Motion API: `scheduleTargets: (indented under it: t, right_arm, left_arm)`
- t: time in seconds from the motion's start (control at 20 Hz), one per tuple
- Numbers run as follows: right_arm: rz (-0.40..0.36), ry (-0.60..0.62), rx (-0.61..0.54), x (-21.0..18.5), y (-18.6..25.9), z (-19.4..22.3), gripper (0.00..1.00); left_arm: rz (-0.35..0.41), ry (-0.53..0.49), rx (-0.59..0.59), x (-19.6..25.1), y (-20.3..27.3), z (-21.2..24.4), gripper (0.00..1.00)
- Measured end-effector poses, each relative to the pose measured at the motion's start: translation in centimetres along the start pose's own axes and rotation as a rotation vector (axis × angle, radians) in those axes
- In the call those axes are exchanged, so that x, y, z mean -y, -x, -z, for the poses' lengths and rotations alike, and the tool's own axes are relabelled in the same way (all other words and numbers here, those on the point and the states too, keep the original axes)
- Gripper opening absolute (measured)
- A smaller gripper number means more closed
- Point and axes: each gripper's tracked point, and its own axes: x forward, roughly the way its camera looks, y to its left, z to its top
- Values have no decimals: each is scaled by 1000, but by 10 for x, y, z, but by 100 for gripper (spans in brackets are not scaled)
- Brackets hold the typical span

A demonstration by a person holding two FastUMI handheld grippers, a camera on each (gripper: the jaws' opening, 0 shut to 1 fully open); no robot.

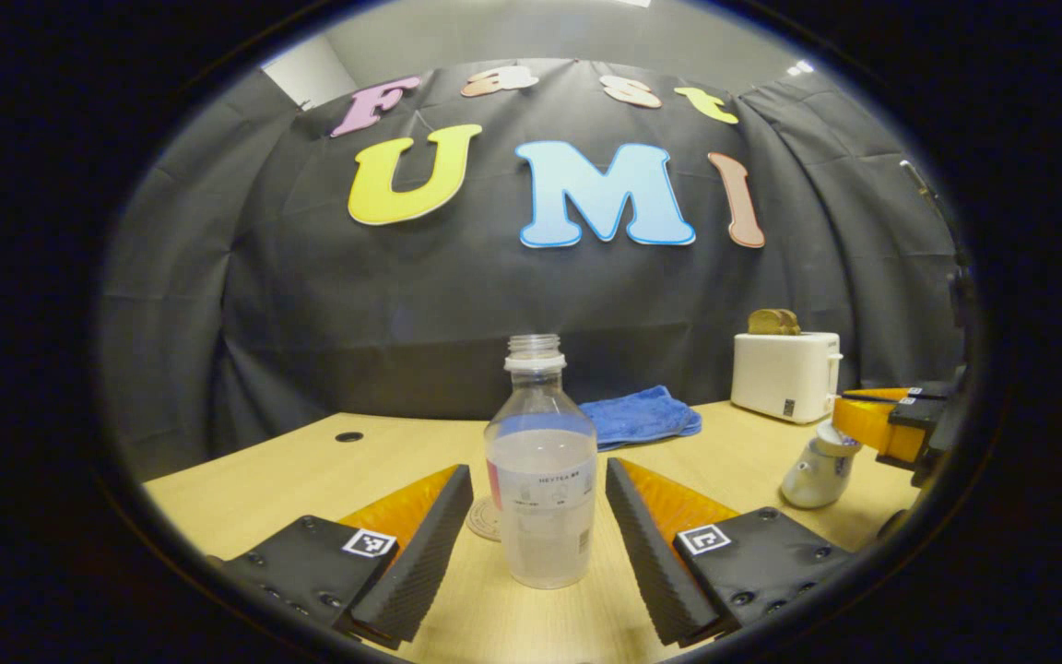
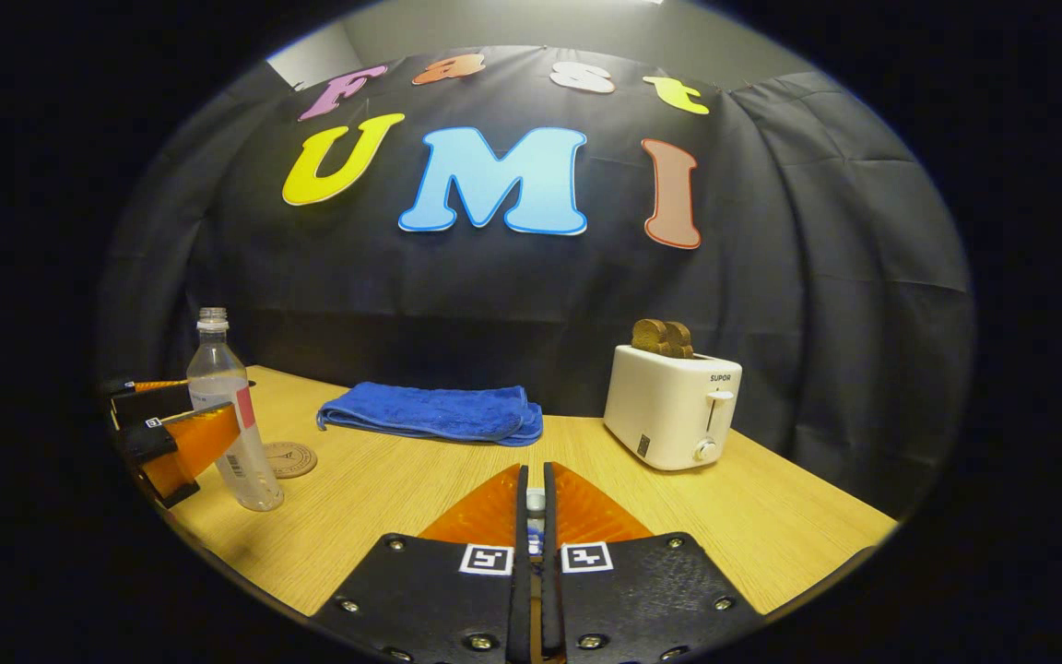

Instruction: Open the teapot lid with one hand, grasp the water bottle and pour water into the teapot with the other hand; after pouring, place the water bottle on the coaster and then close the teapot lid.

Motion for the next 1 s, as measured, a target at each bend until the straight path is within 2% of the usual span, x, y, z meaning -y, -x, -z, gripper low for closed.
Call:
scheduleTargets:
  t: [0.15,0.4,0.55,0.85,1.0]
  right_arm:
    - [-3,-8,14,0,3,-3,5]
    - [-26,-9,23,-5,13,-8,5]
    - [-21,-4,31,-3,29,-10,5]
    - [-33,-37,66,7,102,-15,5]
    - [-9,9,56,28,143,-3,5]
  left_arm:
    - [9,20,-32,1,-18,11,99]
    - [5,10,-22,-2,-29,10,100]
    - [1,-3,-21,-1,-30,11,88]
    - [12,-76,-6,12,-24,0,86]
    - [22,-158,10,24,-21,-9,86]
